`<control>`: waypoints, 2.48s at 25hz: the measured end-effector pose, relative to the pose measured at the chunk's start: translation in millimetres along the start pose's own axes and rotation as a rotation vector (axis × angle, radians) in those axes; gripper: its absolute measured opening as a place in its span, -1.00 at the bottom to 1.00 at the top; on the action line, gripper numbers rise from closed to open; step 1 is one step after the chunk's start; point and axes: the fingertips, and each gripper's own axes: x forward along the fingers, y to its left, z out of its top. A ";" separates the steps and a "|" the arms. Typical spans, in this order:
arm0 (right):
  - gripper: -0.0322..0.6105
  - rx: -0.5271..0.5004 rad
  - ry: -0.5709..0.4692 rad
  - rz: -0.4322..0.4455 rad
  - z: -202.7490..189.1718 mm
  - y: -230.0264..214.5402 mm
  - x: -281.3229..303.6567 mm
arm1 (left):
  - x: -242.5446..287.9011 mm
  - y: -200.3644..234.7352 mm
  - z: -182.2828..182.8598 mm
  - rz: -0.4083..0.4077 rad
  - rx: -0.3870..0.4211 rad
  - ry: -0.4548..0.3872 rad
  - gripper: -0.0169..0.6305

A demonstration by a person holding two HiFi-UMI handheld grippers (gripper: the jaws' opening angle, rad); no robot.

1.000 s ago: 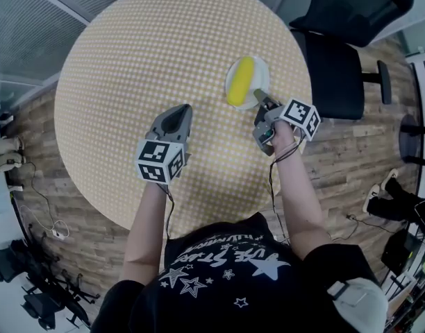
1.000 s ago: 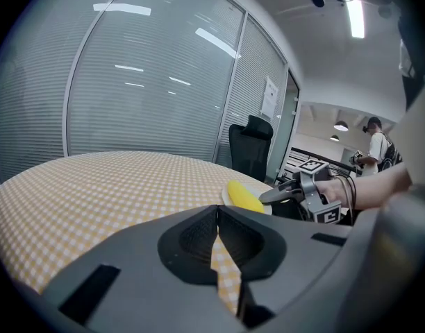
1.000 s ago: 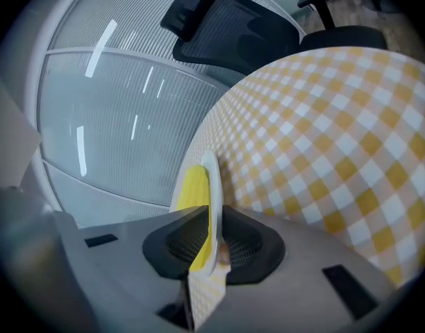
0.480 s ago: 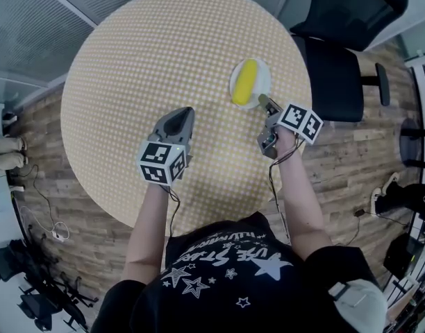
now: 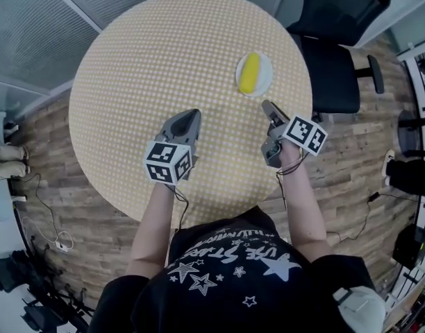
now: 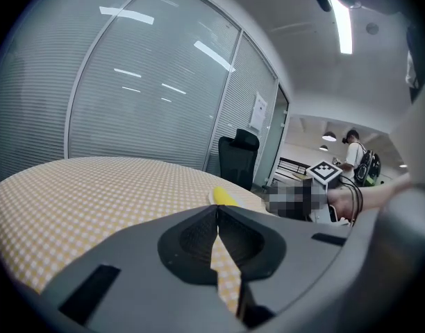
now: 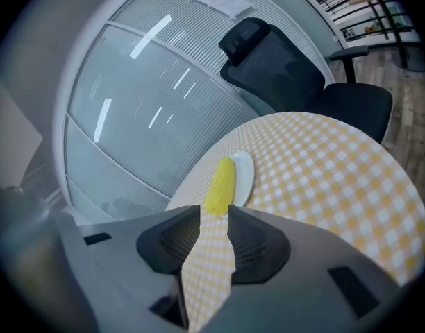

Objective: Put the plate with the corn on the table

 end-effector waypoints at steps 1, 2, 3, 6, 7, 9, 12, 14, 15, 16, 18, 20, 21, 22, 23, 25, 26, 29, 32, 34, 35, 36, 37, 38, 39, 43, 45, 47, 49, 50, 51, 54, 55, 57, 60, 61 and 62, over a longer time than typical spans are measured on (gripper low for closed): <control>-0.50 0.005 -0.010 0.002 -6.2 4.8 -7.5 | -8.1 -3.3 -1.7 -0.012 0.005 0.001 -0.92; -0.50 0.012 -0.020 0.004 -12.6 10.0 -14.5 | -16.6 -5.7 -2.8 -0.023 0.011 0.002 -0.92; -0.51 0.018 -0.031 0.006 -18.3 15.6 -20.9 | -24.7 -6.9 -2.8 -0.034 0.018 0.001 -0.92; -0.51 0.012 -0.062 0.004 -32.9 34.5 -38.3 | -47.2 -5.8 1.2 -0.066 0.025 -0.017 -0.92; -0.50 0.007 -0.071 0.002 -38.7 41.4 -44.0 | -56.0 -4.8 2.1 -0.075 0.025 -0.024 -0.92; -0.51 -0.004 -0.088 0.001 -52.4 56.5 -54.6 | -75.6 -1.4 3.1 -0.090 0.032 -0.036 -0.92; -0.51 -0.022 -0.113 0.007 -75.7 81.1 -67.7 | -105.9 6.7 3.9 -0.109 0.045 -0.055 -0.92; -0.51 -0.034 -0.132 0.010 -90.3 96.9 -76.2 | -123.9 10.6 5.3 -0.129 0.056 -0.069 -0.92; -0.51 -0.039 -0.145 0.010 -97.2 104.4 -80.8 | -132.1 11.6 6.0 -0.142 0.065 -0.074 -0.92; -0.51 -0.043 -0.160 0.010 -104.1 111.5 -85.6 | -140.0 12.0 6.5 -0.157 0.076 -0.079 -0.92; -0.51 -0.042 -0.194 0.009 -119.2 124.3 -96.6 | -155.2 11.2 5.9 -0.194 0.097 -0.083 -0.92; -0.51 -0.032 -0.226 0.005 -136.9 133.9 -108.3 | -169.5 8.9 2.0 -0.236 0.114 -0.081 -0.92; -0.51 -0.026 -0.239 0.002 -146.6 137.5 -113.7 | -176.4 7.5 -1.0 -0.255 0.123 -0.077 -0.92; -0.51 -0.020 -0.248 0.000 -156.4 140.7 -118.7 | -183.0 6.0 -4.6 -0.272 0.130 -0.073 -0.92; -0.51 -0.016 -0.255 0.000 -166.0 143.5 -123.4 | -189.0 4.4 -8.4 -0.286 0.136 -0.068 -0.92; -0.51 -0.009 -0.264 0.001 -182.9 149.1 -133.0 | -198.4 0.8 -16.3 -0.309 0.141 -0.059 -0.92; -0.51 -0.010 -0.269 0.003 -189.7 151.7 -138.4 | -202.1 -1.5 -20.1 -0.320 0.140 -0.056 -0.92; -0.51 -0.041 -0.282 -0.010 -201.6 151.8 -158.2 | -210.5 -13.6 -28.8 -0.342 0.141 -0.058 -0.92; -0.51 -0.063 -0.295 -0.025 -204.1 145.1 -180.1 | -219.8 -31.6 -31.5 -0.347 0.143 -0.073 -0.92; -0.51 -0.068 -0.316 -0.005 -203.3 150.6 -193.4 | -228.2 -42.1 -29.1 -0.352 0.148 -0.087 -0.92; -0.51 -0.075 -0.326 0.006 -203.6 155.0 -198.7 | -232.4 -46.2 -27.3 -0.355 0.155 -0.093 -0.92; -0.51 -0.081 -0.332 0.015 -205.2 159.1 -203.5 | -236.3 -49.9 -25.6 -0.357 0.165 -0.096 -0.92; -0.51 -0.084 -0.333 0.024 -208.3 162.3 -208.2 | -240.2 -53.8 -24.4 -0.356 0.174 -0.098 -0.92; -0.51 -0.083 -0.331 0.033 -213.1 164.4 -213.5 | -244.4 -58.7 -23.8 -0.355 0.179 -0.099 -0.92; -0.51 -0.079 -0.326 0.042 -219.1 165.3 -219.8 | -249.3 -64.9 -24.0 -0.354 0.180 -0.100 -0.92; -0.51 -0.054 -0.310 0.080 -246.6 161.6 -253.2 | -275.6 -101.6 -34.2 -0.363 0.187 -0.099 -0.92; -0.51 -0.060 -0.303 0.097 -260.3 161.4 -269.4 | -291.5 -120.0 -43.4 -0.369 0.196 -0.093 -0.92; -0.51 -0.080 -0.293 0.110 -272.5 164.1 -280.1 | -307.1 -131.3 -52.2 -0.367 0.203 -0.087 -0.92; -0.53 -0.103 -0.282 0.128 -282.3 168.7 -286.0 | -320.8 -137.2 -59.0 -0.354 0.208 -0.085 -0.92; -0.55 -0.115 -0.273 0.139 -287.3 171.0 -287.8 | -326.8 -139.0 -62.4 -0.344 0.212 -0.084 -0.92; -0.57 -0.129 -0.261 0.148 -292.4 173.0 -289.3 | -332.2 -140.1 -66.0 -0.333 0.215 -0.081 -0.92; -0.66 -0.175 -0.235 0.150 -303.2 175.7 -294.9 | -345.9 -141.9 -75.4 -0.302 0.206 -0.077 -0.92; -0.68 -0.183 -0.232 0.148 -305.1 176.3 -297.0 | -350.1 -142.9 -77.2 -0.294 0.200 -0.078 -0.92; -0.71 -0.185 -0.230 0.156 -307.9 179.4 -300.2 | -358.3 -145.2 -78.7 -0.288 0.197 -0.085 -0.92; -0.74 -0.216 -0.231 0.163 -309.9 190.0 -301.2 | -366.3 -144.5 -76.9 -0.292 0.198 -0.099 -0.92; -0.74 -0.232 -0.230 0.164 -311.1 194.6 -300.9 | -367.7 -143.0 -75.6 -0.295 0.199 -0.103 -0.92; -0.74 -0.243 -0.229 0.165 -313.0 198.8 -300.9 | -369.0 -141.6 -74.2 -0.297 0.199 -0.107 -0.92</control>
